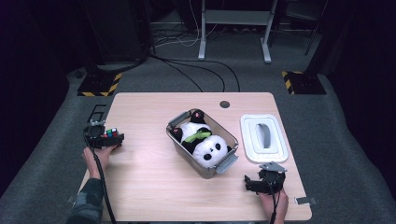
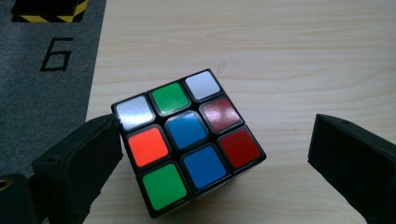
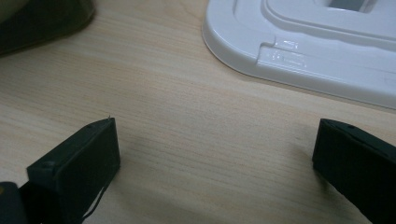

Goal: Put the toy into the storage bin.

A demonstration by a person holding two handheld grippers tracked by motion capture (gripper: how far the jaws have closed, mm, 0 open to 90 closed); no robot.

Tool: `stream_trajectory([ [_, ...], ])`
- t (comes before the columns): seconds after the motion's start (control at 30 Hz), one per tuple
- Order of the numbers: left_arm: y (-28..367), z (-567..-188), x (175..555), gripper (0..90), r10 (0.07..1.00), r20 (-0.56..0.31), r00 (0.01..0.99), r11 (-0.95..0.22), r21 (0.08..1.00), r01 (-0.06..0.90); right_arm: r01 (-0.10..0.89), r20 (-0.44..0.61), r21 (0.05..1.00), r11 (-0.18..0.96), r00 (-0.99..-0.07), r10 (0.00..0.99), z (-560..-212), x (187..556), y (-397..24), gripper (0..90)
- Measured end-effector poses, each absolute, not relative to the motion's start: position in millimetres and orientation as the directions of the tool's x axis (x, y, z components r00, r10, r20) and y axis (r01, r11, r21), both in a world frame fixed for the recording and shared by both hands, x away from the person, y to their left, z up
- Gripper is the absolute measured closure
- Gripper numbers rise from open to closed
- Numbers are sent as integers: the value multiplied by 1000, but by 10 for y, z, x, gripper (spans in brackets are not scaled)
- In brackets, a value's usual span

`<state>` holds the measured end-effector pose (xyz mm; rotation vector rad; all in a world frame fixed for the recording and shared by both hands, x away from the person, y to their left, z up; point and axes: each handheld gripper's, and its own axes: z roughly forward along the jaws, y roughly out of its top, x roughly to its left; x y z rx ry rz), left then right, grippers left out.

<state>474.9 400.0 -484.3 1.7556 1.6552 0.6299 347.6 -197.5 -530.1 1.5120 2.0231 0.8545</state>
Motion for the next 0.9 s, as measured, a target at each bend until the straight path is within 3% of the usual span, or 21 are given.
stream_trajectory([
  [0.43, 4086, -4990, 4721, 297, 991, -76, 109, -18, 736, 676, 666, -4, 719, 199, -282, 959, -5301, 3476, -1975, 1],
  [0.9, 4031, -5028, 4735, 341, 987, -33, 155, -79, 748, 659, 666, -4, 719, 199, -282, 959, -5301, 3476, -1975, 1],
])
